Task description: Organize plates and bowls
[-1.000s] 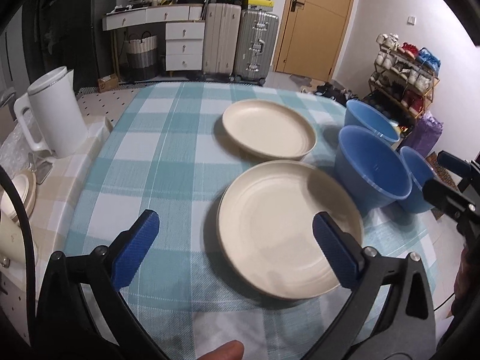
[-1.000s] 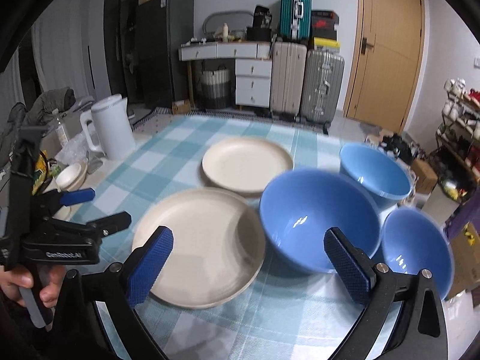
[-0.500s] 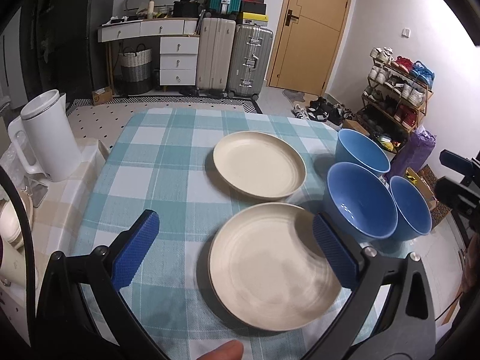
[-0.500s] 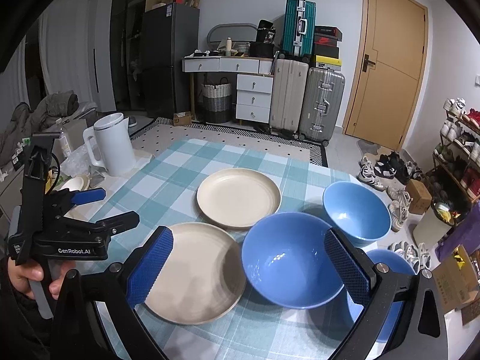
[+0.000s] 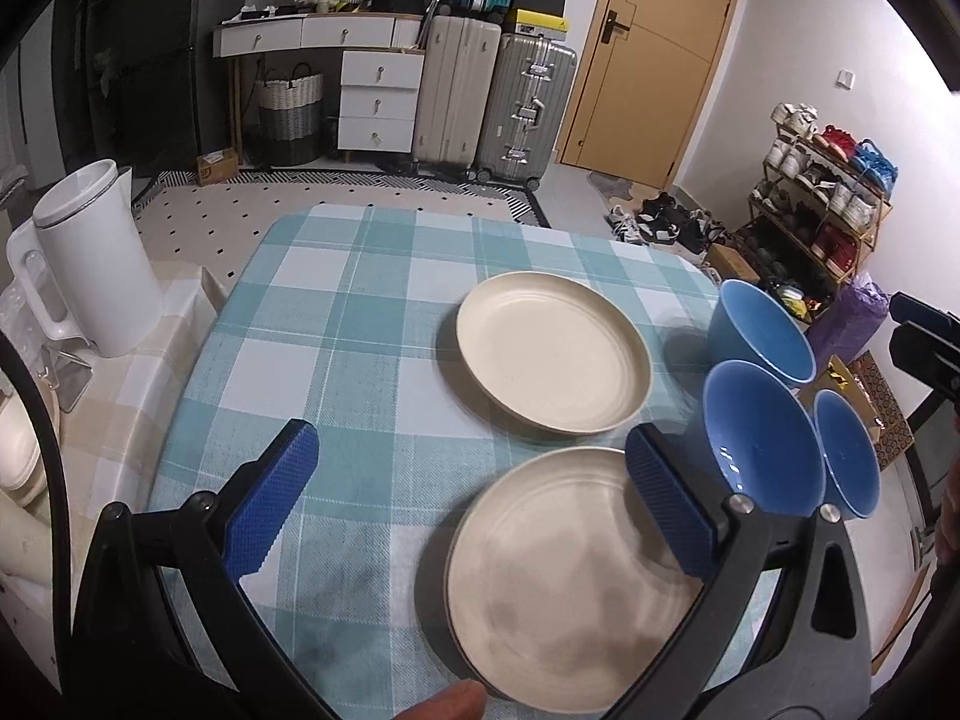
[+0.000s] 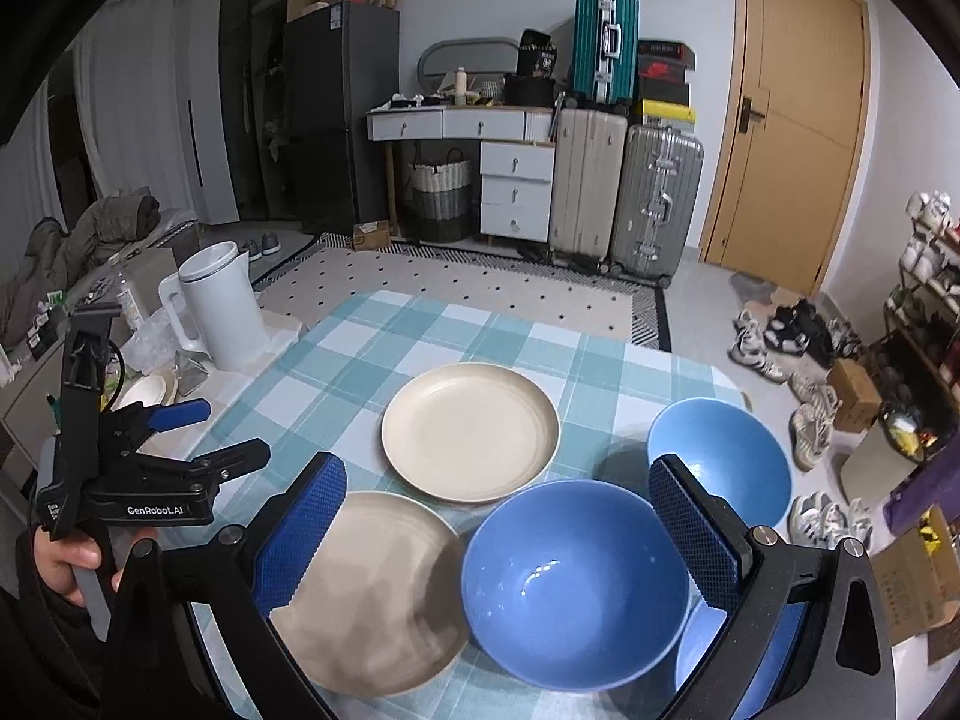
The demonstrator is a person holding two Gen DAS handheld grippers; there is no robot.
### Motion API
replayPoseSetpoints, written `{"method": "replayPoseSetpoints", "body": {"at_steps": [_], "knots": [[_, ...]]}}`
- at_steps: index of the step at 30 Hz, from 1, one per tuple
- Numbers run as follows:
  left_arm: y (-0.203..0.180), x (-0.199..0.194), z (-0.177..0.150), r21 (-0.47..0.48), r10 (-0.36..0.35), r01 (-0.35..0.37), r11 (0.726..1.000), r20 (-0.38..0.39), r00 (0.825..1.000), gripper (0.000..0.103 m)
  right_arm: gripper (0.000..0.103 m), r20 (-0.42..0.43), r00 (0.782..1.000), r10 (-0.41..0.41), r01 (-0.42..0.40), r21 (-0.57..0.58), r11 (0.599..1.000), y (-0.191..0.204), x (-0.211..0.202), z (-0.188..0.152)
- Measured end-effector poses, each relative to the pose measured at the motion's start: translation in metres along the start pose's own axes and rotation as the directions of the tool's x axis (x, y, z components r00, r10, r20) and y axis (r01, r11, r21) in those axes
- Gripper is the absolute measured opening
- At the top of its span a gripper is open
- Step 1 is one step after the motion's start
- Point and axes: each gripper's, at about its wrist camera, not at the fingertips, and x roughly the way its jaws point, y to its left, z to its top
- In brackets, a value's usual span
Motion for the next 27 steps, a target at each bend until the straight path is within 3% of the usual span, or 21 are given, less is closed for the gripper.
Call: {"method": "replayPoseSetpoints", "body": {"at_steps": [15, 27], "knots": [[0.01, 0.062, 0.029, -0.017, 0.024, -0.025, 1.0, -0.06, 0.998, 0.102, 0.102, -0.126, 0.991, 0.047, -0.039, 0.063, 0.997, -0.028, 0.093, 0.034], [0.009, 0.11, 0.04, -0.025, 0.023, -0.026, 0.999, -0.114, 0.993, 0.102, 0.102, -0.231, 0.971, 0.065, -0.046, 0.089, 0.995, -0.048, 0.159, 0.034]]}}
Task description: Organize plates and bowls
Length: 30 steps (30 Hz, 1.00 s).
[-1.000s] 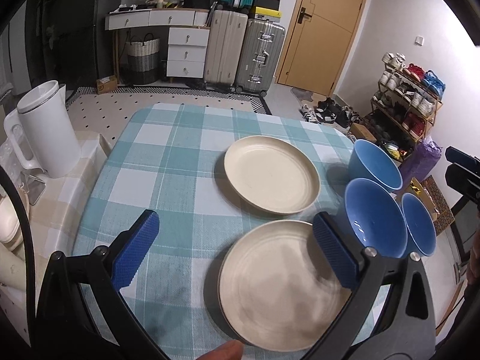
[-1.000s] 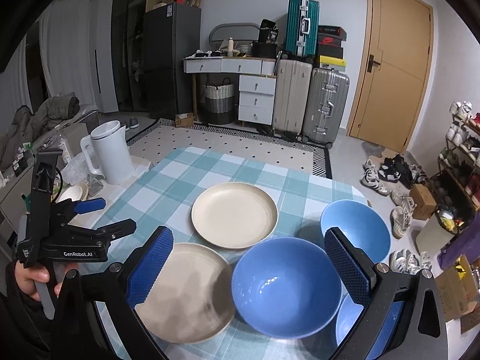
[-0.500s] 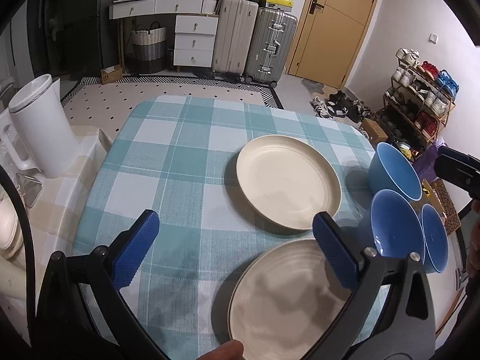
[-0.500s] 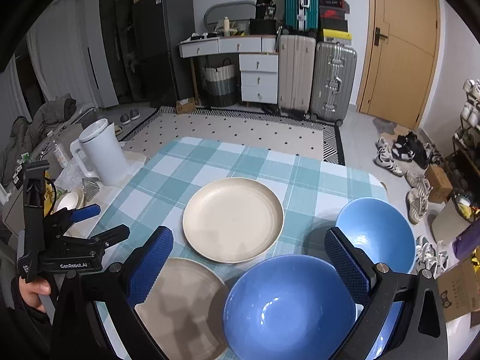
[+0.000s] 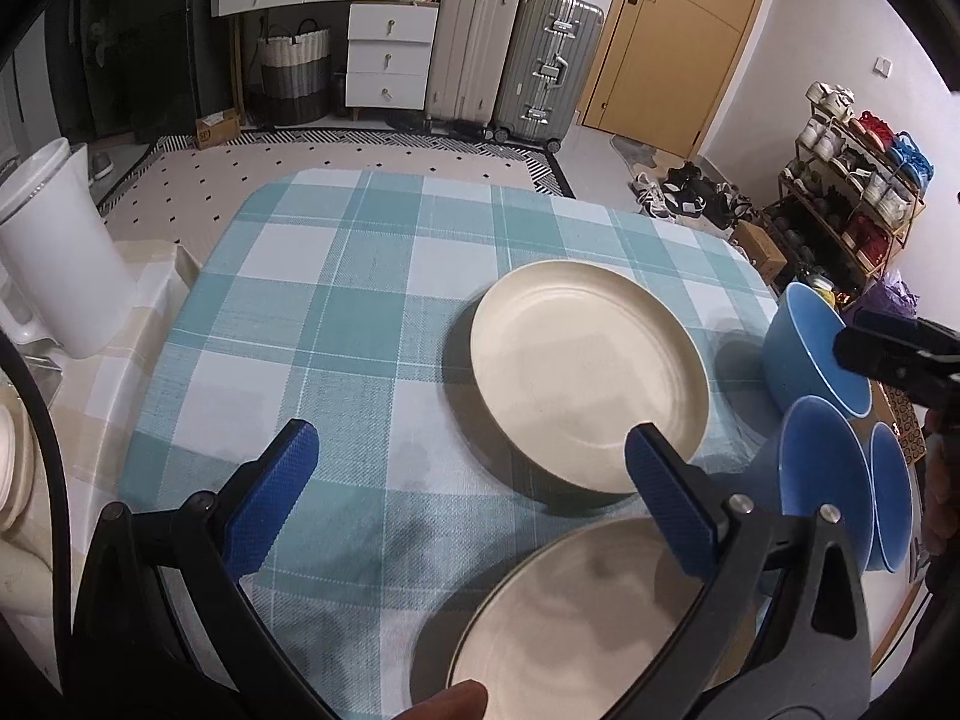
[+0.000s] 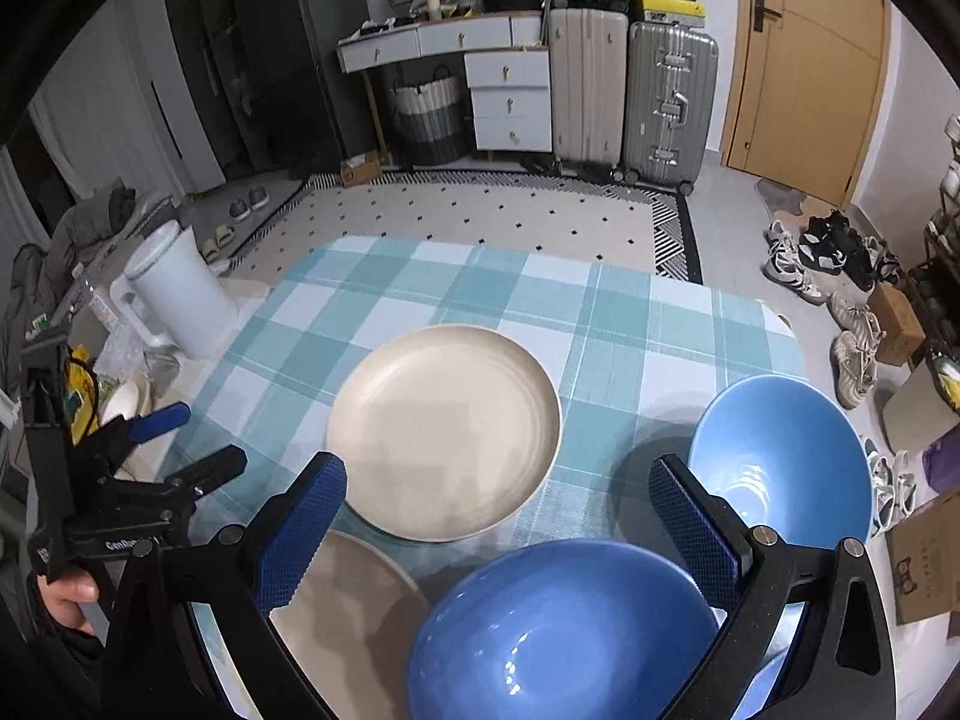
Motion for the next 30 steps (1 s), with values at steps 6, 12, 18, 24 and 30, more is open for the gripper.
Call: {"method": "replayPoseSetpoints", "body": {"at_steps": [6, 12, 18, 24, 30], "knots": [[0.003, 0.026, 0.001, -0.007, -0.013, 0.013, 1.0, -0.038, 0.999, 0.102, 0.102, -0.064, 0.998, -0.02, 0.021, 0.017, 1.0, -0.014, 0.035, 0.0], [0.01, 0.049, 0.006, -0.028, -0.008, 0.007, 1.0, -0.067, 0.998, 0.102, 0.102, -0.1, 0.995, -0.016, 0.016, -0.002, 1.0, -0.018, 0.058, 0.004], [0.011, 0.068, 0.009, -0.033, -0.016, 0.013, 0.999, -0.095, 0.995, 0.092, 0.102, -0.146, 0.989, -0.023, 0.022, -0.013, 1.0, -0.021, 0.084, 0.013], [0.009, 0.083, 0.01, -0.036, -0.034, 0.03, 0.999, -0.114, 0.993, 0.088, 0.102, -0.189, 0.982, -0.027, 0.022, -0.032, 0.999, -0.023, 0.106, 0.018], [0.009, 0.098, 0.011, -0.051, -0.062, 0.056, 0.997, -0.137, 0.989, 0.086, 0.095, -0.224, 0.974, -0.027, 0.016, -0.053, 0.998, -0.022, 0.126, 0.019]]}}
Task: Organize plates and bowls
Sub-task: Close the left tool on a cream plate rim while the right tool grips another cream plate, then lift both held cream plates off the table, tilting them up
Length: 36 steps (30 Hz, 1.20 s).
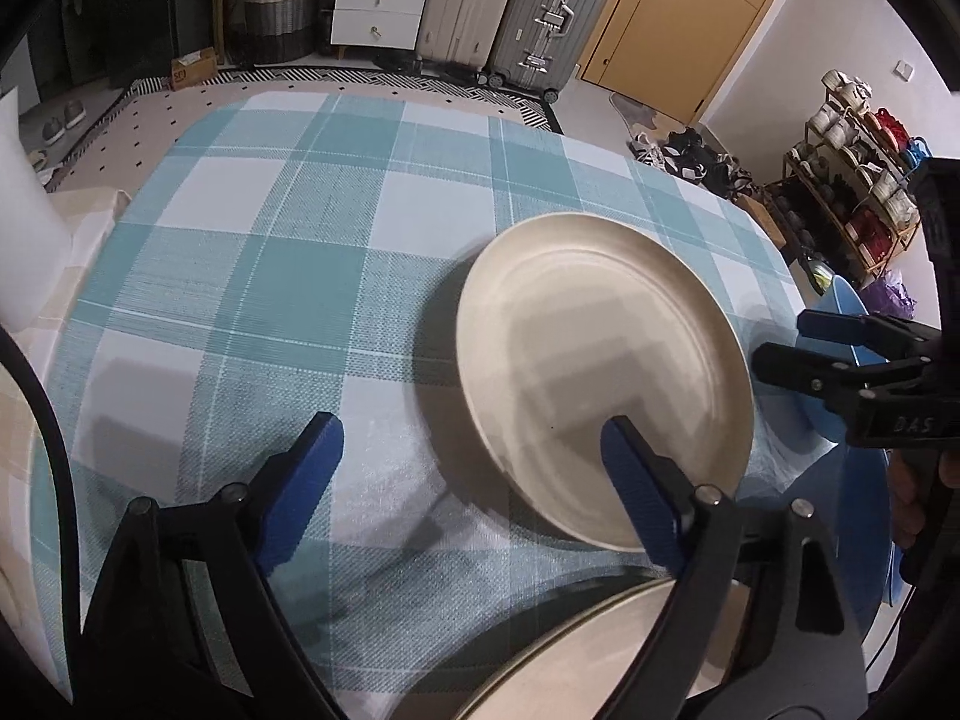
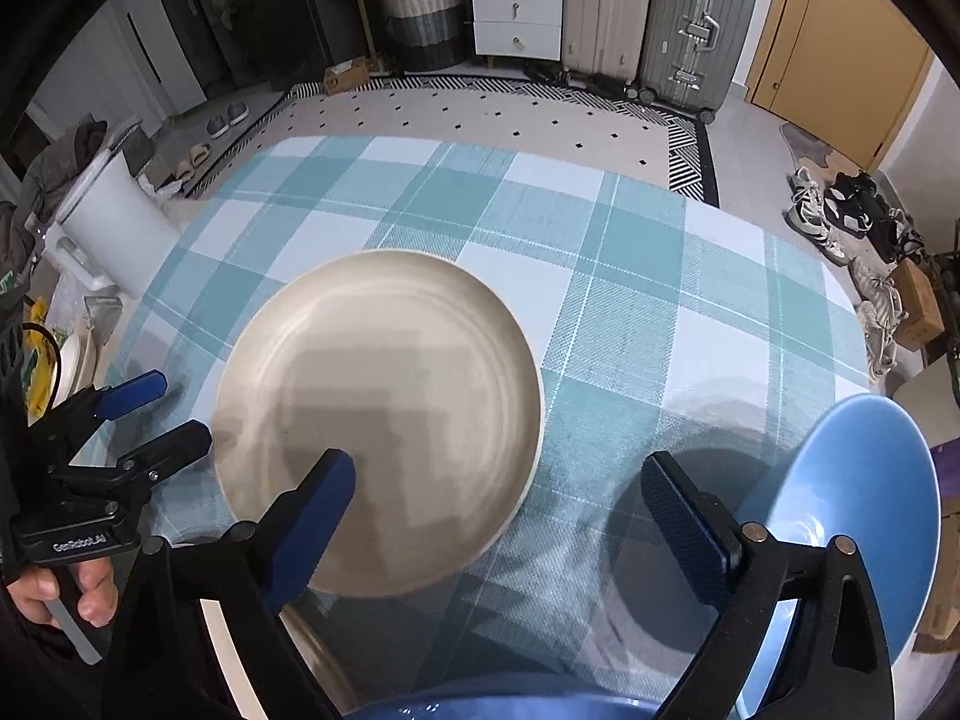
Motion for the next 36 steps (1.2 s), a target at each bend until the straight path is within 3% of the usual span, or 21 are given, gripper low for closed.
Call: {"method": "replayPoseSetpoints", "body": {"at_steps": [4, 9, 14, 21, 24, 28, 31, 36], "knots": [[0.002, 0.009, 0.001, -0.015, -0.012, 0.012, 1.0, -0.017, 1.0, 0.083, 0.083, -0.031, 1.0, 0.004, -0.005, -0.013, 1.0, 0.002, 0.012, 0.003], [0.0, 0.02, 0.002, -0.004, -0.015, 0.015, 1.0, -0.036, 0.999, 0.078, 0.083, -0.046, 0.999, 0.017, -0.018, -0.022, 1.0, 0.002, 0.022, 0.004], [-0.002, 0.027, 0.0, 0.001, -0.018, 0.018, 1.0, -0.051, 0.999, 0.075, 0.075, -0.081, 0.996, 0.032, -0.033, -0.009, 0.999, -0.003, 0.034, 0.005], [-0.004, 0.032, -0.001, 0.011, -0.015, 0.016, 1.0, -0.066, 0.998, 0.057, 0.053, -0.099, 0.994, 0.046, -0.046, -0.001, 0.999, -0.008, 0.042, 0.003], [-0.006, 0.035, -0.003, 0.019, -0.013, 0.014, 1.0, -0.077, 0.997, 0.046, 0.035, -0.104, 0.994, 0.045, -0.045, -0.001, 0.999, -0.009, 0.044, 0.002], [-0.008, 0.036, -0.004, 0.035, -0.01, 0.012, 0.999, -0.074, 0.997, 0.036, 0.027, -0.099, 0.994, 0.039, -0.038, 0.013, 0.999, -0.012, 0.046, 0.001], [-0.01, 0.038, -0.004, 0.041, -0.013, 0.016, 0.999, -0.074, 0.997, 0.021, 0.023, -0.094, 0.995, 0.038, -0.036, 0.019, 0.999, -0.014, 0.046, 0.001], [-0.013, 0.037, -0.005, 0.055, 0.003, 0.0, 0.998, -0.066, 0.998, 0.018, 0.014, -0.075, 0.997, 0.013, -0.012, 0.011, 1.0, -0.014, 0.043, -0.001]]}}
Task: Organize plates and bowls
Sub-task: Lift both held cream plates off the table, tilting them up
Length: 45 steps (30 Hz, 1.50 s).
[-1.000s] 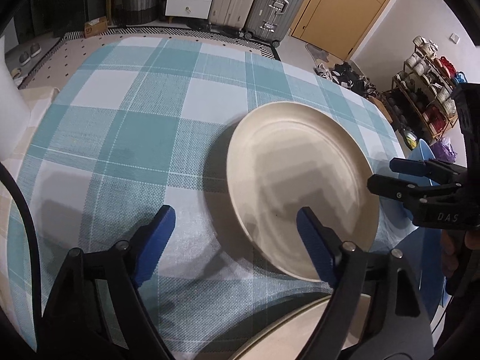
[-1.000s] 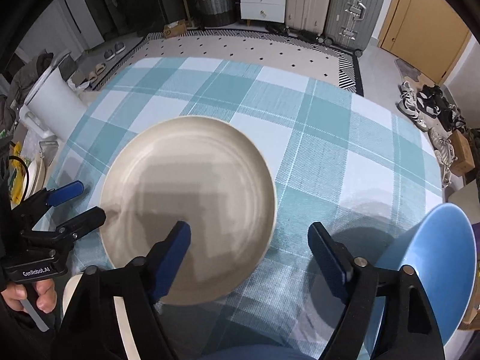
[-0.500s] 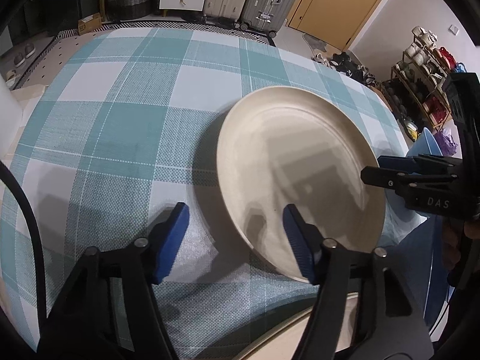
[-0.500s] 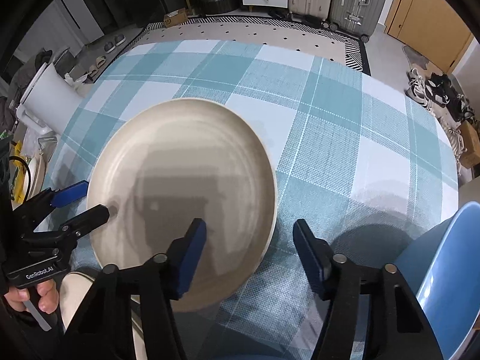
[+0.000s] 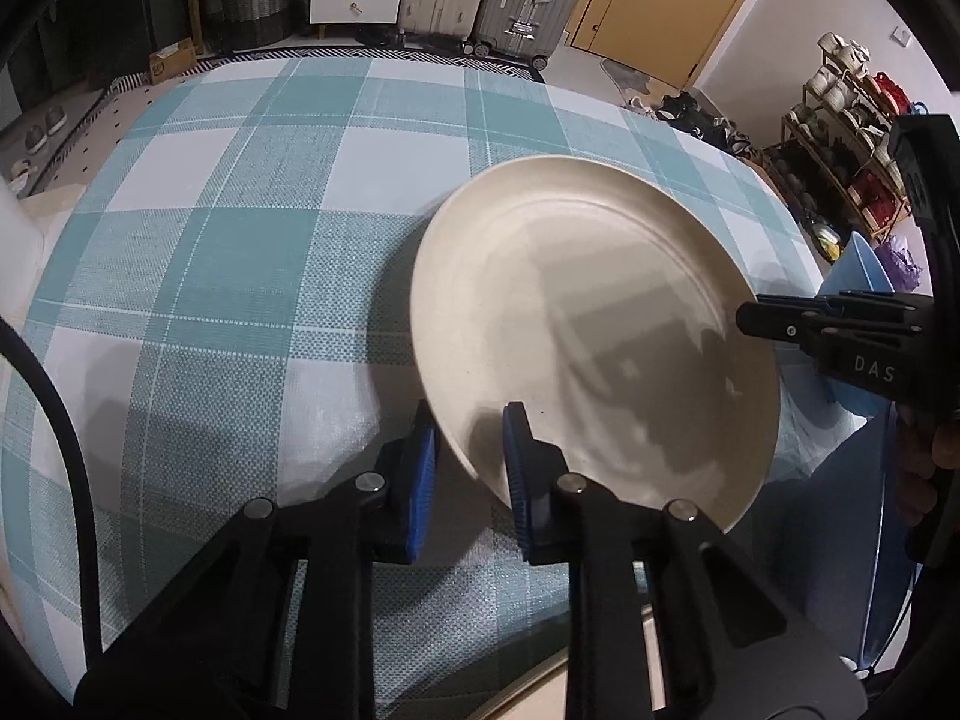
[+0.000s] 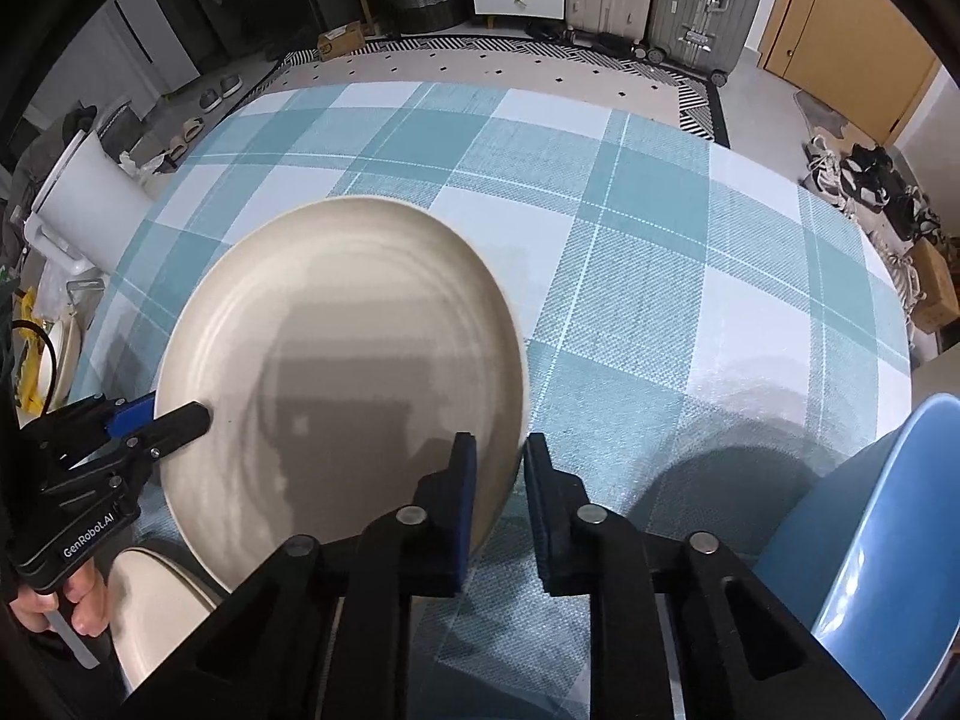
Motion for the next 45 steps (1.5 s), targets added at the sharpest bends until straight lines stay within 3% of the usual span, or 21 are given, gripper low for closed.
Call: {"method": "replayPoseSetpoints", "body": {"at_steps": [17, 45], "knots": [[-0.005, -0.026, -0.005, 0.025, 0.04, -0.042, 0.999, 0.06, 0.997, 0.018, 0.013, 0.062, 0.998, 0.02, -0.019, -0.01, 1.0, 0.005, -0.017, -0.006], [-0.027, -0.125, -0.029, 0.047, 0.055, -0.065, 0.997, 0.179, 0.982, 0.018, 0.013, 0.22, 0.973, 0.068, -0.06, -0.043, 0.997, 0.025, -0.105, -0.036]]}}
